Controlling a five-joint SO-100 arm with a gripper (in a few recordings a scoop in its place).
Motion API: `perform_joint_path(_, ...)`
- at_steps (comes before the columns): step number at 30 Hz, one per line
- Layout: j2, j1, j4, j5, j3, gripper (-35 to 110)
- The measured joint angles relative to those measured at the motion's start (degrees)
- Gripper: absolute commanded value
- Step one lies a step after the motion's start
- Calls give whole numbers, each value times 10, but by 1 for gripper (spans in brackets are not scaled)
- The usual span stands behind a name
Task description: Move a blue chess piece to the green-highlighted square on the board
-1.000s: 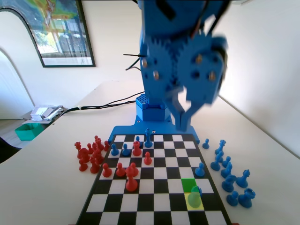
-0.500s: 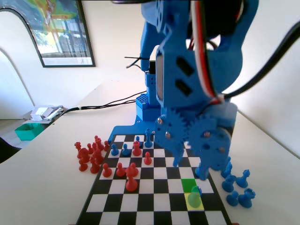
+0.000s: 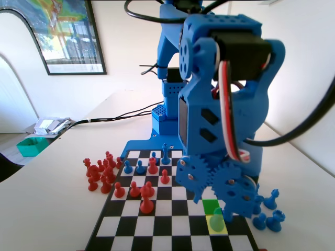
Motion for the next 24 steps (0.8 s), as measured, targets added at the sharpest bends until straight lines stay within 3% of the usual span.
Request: perform_joint_path(24,-74,-24,-33,5,-25,12)
